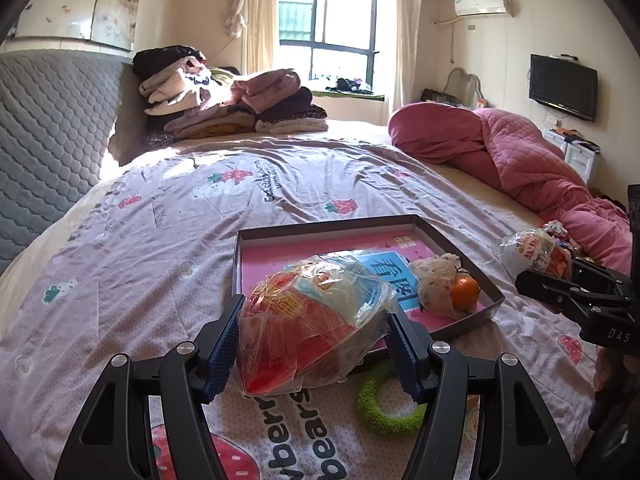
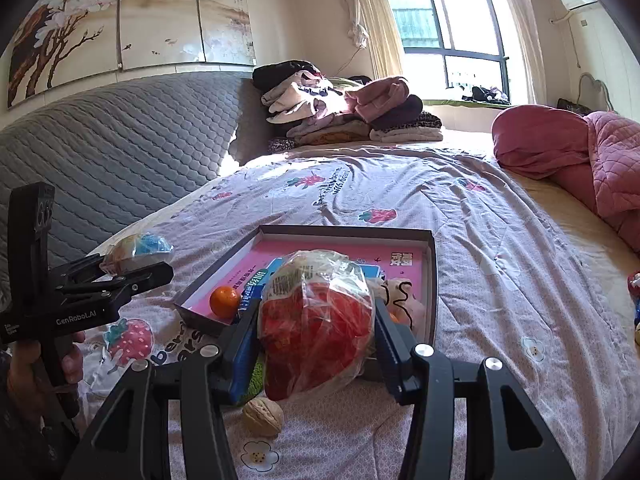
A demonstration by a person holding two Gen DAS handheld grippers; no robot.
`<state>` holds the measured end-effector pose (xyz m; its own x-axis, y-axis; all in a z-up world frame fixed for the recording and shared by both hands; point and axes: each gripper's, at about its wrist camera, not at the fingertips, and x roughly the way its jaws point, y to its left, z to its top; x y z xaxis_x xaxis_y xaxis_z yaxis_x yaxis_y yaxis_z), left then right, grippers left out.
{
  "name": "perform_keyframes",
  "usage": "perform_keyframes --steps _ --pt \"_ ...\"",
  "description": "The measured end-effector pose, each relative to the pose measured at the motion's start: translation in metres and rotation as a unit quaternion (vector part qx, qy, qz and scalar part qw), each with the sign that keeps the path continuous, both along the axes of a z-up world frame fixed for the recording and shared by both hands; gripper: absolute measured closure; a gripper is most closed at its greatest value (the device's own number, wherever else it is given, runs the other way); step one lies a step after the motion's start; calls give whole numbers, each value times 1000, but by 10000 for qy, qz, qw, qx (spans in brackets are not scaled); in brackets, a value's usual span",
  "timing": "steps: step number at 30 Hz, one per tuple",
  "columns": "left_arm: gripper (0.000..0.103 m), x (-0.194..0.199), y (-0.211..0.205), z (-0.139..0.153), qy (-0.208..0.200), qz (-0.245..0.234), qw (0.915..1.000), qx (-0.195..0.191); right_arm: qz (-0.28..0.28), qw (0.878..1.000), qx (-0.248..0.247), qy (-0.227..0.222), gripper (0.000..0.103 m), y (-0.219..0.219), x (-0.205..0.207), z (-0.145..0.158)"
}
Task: Organize objects
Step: 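Carry both held bags with both tools over the tray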
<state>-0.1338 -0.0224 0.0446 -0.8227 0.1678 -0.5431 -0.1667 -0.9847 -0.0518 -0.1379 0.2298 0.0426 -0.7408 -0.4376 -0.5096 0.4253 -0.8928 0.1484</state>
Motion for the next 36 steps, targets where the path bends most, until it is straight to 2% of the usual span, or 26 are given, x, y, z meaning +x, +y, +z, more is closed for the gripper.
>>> perform_keyframes --steps 22,36 --pt "35 -32 -11 -1 -30 121 9999 -13 90 9998 157 75 51 -16 -37 -3" --pt "35 -53 -15 -8 -84 185 9998 1 112 9996 269 -28 51 -25 -51 -16"
